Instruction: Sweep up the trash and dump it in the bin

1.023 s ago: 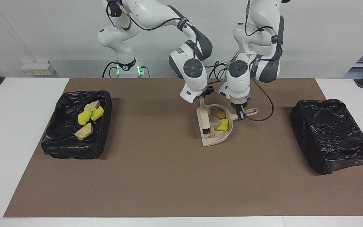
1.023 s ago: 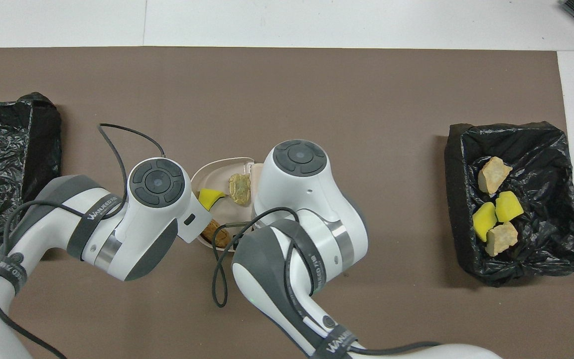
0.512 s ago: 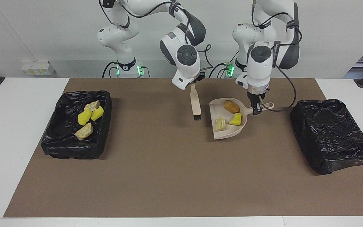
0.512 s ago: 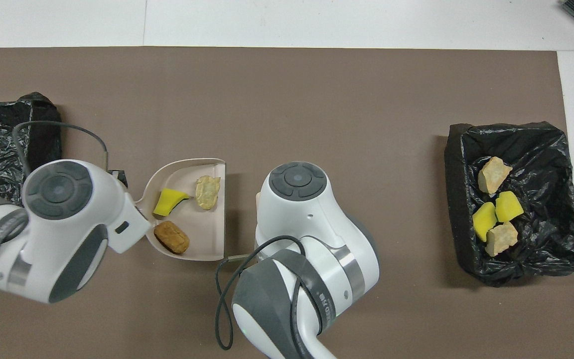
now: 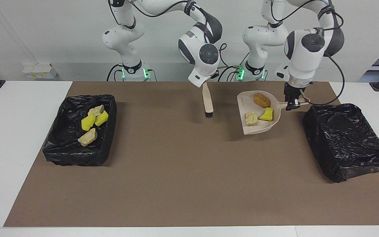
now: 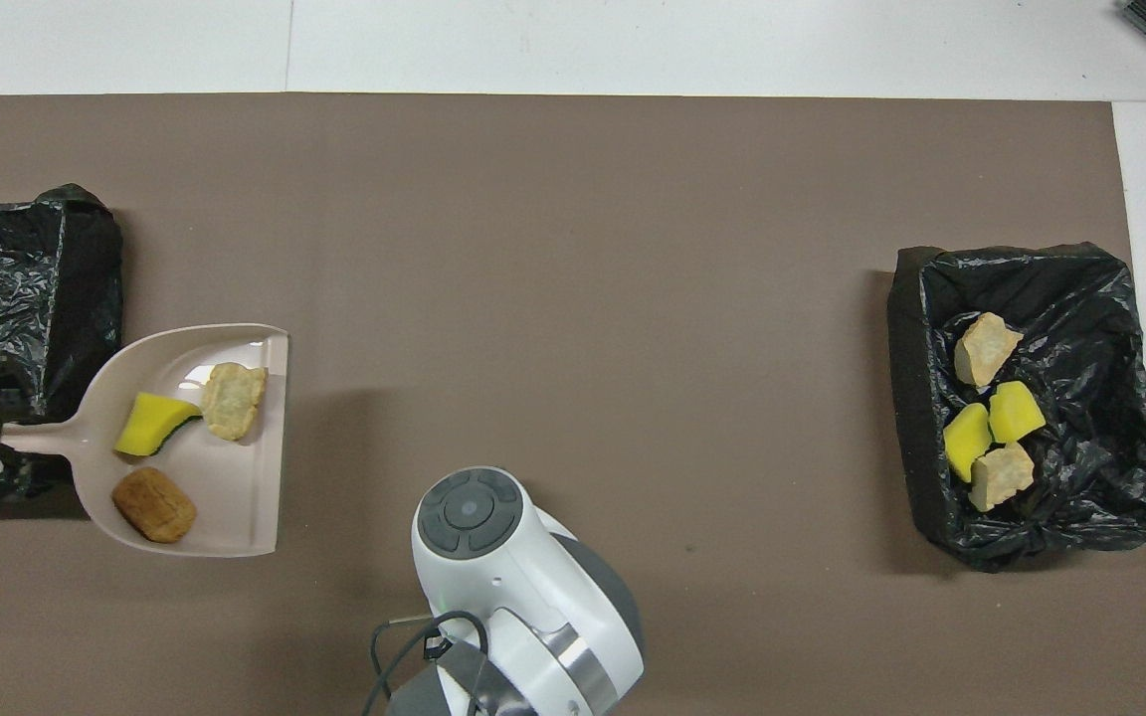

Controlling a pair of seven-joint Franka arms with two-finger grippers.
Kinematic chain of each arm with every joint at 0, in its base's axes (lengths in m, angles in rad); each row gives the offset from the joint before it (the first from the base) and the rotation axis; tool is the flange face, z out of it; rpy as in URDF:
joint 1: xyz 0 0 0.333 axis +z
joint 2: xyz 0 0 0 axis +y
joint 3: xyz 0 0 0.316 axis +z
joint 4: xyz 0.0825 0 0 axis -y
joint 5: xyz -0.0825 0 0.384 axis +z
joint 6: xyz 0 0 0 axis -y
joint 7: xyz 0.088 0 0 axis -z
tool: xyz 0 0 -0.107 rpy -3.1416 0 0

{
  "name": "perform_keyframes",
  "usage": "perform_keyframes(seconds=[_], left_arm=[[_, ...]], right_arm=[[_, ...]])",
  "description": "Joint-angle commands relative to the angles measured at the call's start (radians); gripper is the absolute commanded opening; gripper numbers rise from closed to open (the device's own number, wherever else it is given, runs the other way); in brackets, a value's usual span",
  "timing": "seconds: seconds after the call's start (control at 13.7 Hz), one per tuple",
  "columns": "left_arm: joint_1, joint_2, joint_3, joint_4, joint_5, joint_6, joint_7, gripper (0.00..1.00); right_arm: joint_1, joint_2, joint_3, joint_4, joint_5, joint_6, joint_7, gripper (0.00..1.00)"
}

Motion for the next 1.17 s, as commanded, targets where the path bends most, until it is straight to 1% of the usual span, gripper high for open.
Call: perform_keyframes(seconds=[0.0,0.15,0.22,0.29,0.37,0.44,0.51,0.58,0.73,0.8,0.88,0.95,1.02,1.1], left_arm=[[0.100,0.025,-0.008,0.094,-0.023,-0.050,0.052,0.00],[0.180,0.050,-0.006,0.166,-0.023,-0.071,0.059,0.00],[0.221,0.085,-0.006,0.226,-0.023,-0.097,0.088,0.00],[0.240,0.121,-0.005,0.298,-0.023,-0.128,0.108,0.00],[0.261,0.161,-0.005,0.365,-0.022,-0.154,0.121,0.00],[0.284,0.190,-0.006,0.422,-0.023,-0.171,0.128,0.00],[0.312,0.217,-0.005,0.473,-0.022,-0.176,0.139,0.00],[0.349,0.243,-0.006,0.514,-0.011,-0.171,0.163,0.00],[0.373,0.270,-0.005,0.547,0.015,-0.147,0.202,0.00],[0.369,0.278,-0.003,0.550,0.083,-0.112,0.196,0.00],[0.360,0.292,-0.005,0.550,0.193,-0.047,0.194,0.00],[0.357,0.297,-0.008,0.550,0.270,0.000,0.194,0.00],[0.354,0.298,-0.010,0.548,0.300,0.025,0.187,0.00],[0.347,0.303,-0.011,0.538,0.313,0.018,0.161,0.00]], right_arm=[[0.024,-0.042,0.002,-0.098,0.013,0.099,0.023,0.00],[0.024,-0.049,0.002,-0.130,0.039,0.143,0.030,0.00],[0.024,-0.060,0.002,-0.160,0.041,0.175,0.030,0.00],[0.024,-0.068,0.002,-0.180,0.047,0.197,0.033,0.00],[0.025,-0.069,0.002,-0.183,0.054,0.197,0.035,0.00],[0.022,-0.068,0.001,-0.174,0.055,0.179,0.038,0.30],[0.024,-0.062,-0.001,-0.150,0.042,0.142,0.037,0.99],[0.019,-0.051,-0.004,-0.109,0.033,0.096,0.038,1.00],[-0.030,-0.055,-0.007,-0.056,0.022,0.024,0.037,1.00],[-0.054,-0.064,-0.007,-0.041,0.021,0.007,0.027,1.00],[-0.083,-0.078,-0.008,-0.027,0.019,-0.005,0.017,1.00],[-0.120,-0.092,-0.007,-0.018,0.019,-0.007,0.011,1.00],[-0.152,-0.101,-0.007,0.000,0.018,-0.010,0.003,1.00],[-0.174,-0.104,-0.010,0.019,0.018,-0.016,-0.021,1.00]])
